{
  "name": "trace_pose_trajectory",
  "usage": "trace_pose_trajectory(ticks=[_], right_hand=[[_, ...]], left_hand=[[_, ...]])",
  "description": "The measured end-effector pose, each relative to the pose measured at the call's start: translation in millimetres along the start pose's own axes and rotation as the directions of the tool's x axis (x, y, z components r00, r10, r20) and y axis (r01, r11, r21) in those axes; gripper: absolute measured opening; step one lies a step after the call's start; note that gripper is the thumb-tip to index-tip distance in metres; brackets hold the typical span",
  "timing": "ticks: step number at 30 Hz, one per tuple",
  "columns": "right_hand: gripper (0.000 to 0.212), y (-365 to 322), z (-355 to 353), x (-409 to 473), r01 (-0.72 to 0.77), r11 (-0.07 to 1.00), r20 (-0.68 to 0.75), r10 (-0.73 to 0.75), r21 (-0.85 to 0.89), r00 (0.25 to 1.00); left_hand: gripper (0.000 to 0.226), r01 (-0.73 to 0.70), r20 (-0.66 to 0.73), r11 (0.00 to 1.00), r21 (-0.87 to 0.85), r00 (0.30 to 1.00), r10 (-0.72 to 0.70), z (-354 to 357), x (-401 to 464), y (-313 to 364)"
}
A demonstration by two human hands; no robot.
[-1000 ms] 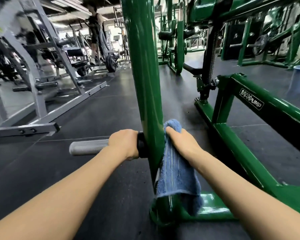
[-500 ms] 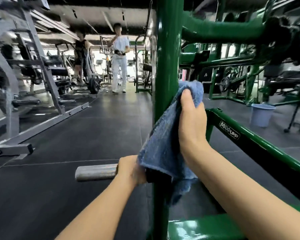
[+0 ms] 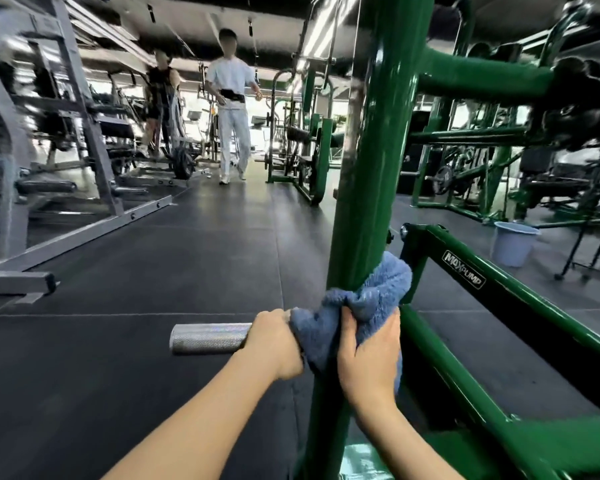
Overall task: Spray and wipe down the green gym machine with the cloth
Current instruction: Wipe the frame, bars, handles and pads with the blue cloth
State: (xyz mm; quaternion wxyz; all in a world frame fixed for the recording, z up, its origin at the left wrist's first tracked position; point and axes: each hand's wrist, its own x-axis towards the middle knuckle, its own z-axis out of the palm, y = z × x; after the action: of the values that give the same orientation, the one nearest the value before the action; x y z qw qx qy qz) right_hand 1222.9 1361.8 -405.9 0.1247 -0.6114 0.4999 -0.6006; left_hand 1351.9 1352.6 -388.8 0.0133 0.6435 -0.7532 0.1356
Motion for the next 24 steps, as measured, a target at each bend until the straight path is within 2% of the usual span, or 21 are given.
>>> trace_pose_trajectory(ticks=[2, 4, 7, 9, 11, 13, 14, 16, 18, 20, 23, 24], right_hand=[[0.078, 11.5, -0.3, -18.6, -0.064, 0.994, 0.034, 0.067, -0.088, 0.997], [0.069, 23.7, -5.3, -35.6, -0.049, 0.975, 0.026, 0.056, -0.216, 0.998], [0.088, 35.0, -14.6, -55.8, 0.087, 0.913, 0.045, -0.075, -0.398, 0.996], [0.089, 22.4, -21.9, -65.7, 0.248, 0.877, 0.056, -0.247, -0.411, 0.967], [0.085, 12.3, -20.6, -67.7, 0.384, 0.83, 0.086, -0.384, -0.405, 0.919], [0.08, 4.8, -11.7, -59.8, 0.476, 0.727, 0.182, -0.448, -0.496, 0.875], [0.066, 4.2, -6.9, -53.8, 0.527, 0.638, 0.25, -0.477, -0.561, 0.843], [0.054, 6.7, 5.8, -45.6, 0.617, 0.458, 0.449, -0.429, -0.641, 0.784], [0.055, 7.6, 17.7, -38.6, 0.647, 0.358, 0.574, -0.298, -0.673, 0.762], [0.053, 1.1, 28.5, -31.1, 0.63, 0.235, 0.606, -0.173, -0.74, 0.776], [0.043, -45.6, 36.7, -9.6, 0.64, 0.069, 0.635, -0.091, -0.765, 0.768], [0.042, -53.2, 43.2, 1.3, 0.68, 0.047, 0.68, -0.017, -0.731, 0.733]], left_hand=[[0.038, 0.013, -0.036, 0.999, -0.045, 0.999, -0.015, 0.2, -7.5, -0.9], [0.056, 0.007, -0.029, 0.999, -0.039, 1.0, -0.009, 3.1, -13.4, -3.3], [0.071, -0.017, -0.019, 1.0, -0.02, 1.0, 0.017, 1.9, -17.9, -9.3], [0.071, -0.014, -0.014, 1.0, -0.011, 1.0, 0.014, -1.0, -17.5, -15.5], [0.064, 0.071, -0.015, 0.997, -0.014, 0.997, -0.072, -1.4, -19.9, -26.5], [0.048, 0.155, -0.009, 0.988, 0.008, 0.988, -0.155, 3.8, -25.7, -38.5], [0.041, 0.167, -0.012, 0.986, 0.021, 0.986, -0.167, 4.9, -27.0, -40.1], [0.036, 0.181, -0.021, 0.983, 0.032, 0.983, -0.181, 8.0, -28.6, -40.6], [0.036, 0.186, -0.046, 0.982, 0.03, 0.982, -0.185, 8.6, -26.5, -38.9], [0.036, 0.185, -0.056, 0.983, 0.014, 0.981, -0.184, 7.8, -25.8, -38.6], [0.036, 0.182, -0.058, 0.983, 0.006, 0.982, -0.182, 8.5, -26.4, -39.8], [0.036, 0.182, -0.06, 0.983, 0.003, 0.982, -0.182, 9.0, -26.2, -40.1]])
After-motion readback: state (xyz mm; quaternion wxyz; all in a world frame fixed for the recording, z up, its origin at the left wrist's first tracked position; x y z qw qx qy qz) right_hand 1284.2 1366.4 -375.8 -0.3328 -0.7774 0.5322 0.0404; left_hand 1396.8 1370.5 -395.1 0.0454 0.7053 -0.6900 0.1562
